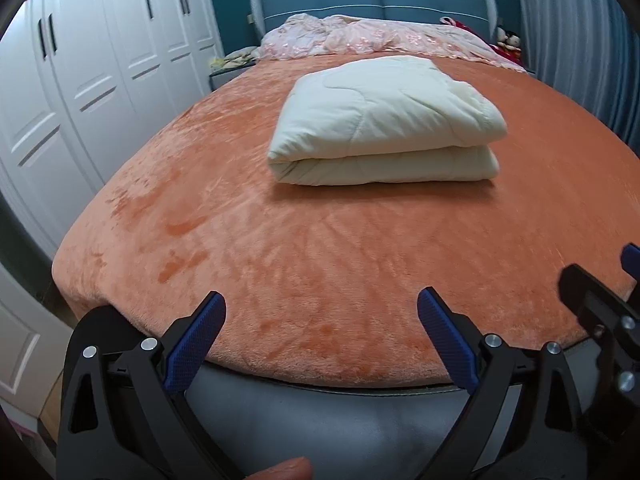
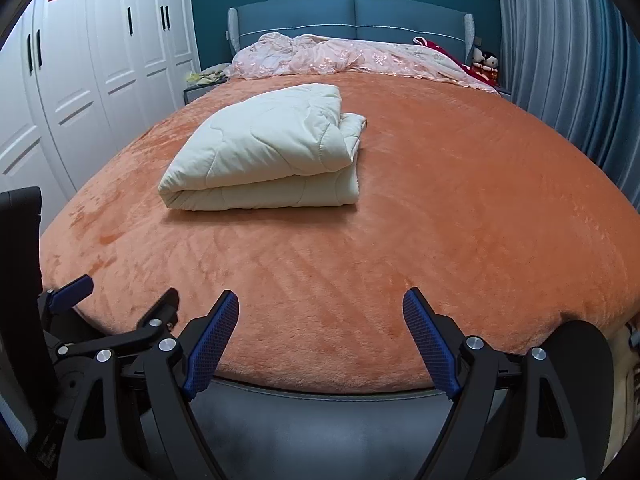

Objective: Fold large clothes

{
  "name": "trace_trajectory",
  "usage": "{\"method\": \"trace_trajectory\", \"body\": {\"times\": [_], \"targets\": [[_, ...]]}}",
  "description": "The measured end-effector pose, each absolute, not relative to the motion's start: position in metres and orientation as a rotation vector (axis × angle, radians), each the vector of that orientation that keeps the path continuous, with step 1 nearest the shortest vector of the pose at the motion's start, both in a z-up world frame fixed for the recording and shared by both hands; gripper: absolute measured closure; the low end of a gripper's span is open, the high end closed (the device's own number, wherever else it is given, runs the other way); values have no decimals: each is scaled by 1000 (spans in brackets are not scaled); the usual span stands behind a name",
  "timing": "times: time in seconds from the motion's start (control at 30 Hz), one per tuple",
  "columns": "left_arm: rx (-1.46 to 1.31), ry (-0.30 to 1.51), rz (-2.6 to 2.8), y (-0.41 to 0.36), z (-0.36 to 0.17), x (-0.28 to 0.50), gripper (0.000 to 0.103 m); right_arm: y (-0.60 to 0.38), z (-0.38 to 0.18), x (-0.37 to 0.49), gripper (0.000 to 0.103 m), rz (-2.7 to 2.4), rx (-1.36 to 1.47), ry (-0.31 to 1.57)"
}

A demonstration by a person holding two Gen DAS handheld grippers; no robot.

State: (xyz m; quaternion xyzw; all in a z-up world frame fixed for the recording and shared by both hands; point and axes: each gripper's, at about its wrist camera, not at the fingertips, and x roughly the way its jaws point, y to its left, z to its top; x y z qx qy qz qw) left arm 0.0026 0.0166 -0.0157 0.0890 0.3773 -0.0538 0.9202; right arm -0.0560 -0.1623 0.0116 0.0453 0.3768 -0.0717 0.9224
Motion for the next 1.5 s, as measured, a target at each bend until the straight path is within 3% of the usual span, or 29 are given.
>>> {"method": "trace_trajectory", "body": {"times": [0.17,0.47,1.5], "targets": [[277,746,-148,-4,-15,-5,9,-152,14,-57,21,-129,48,760],[97,855,-74,35,-23,16,9,-173,13,-56,19,-186,119,768],[85,797,-99,32,-14,7,13,-163,8,-57,19,-139,81,792]]}}
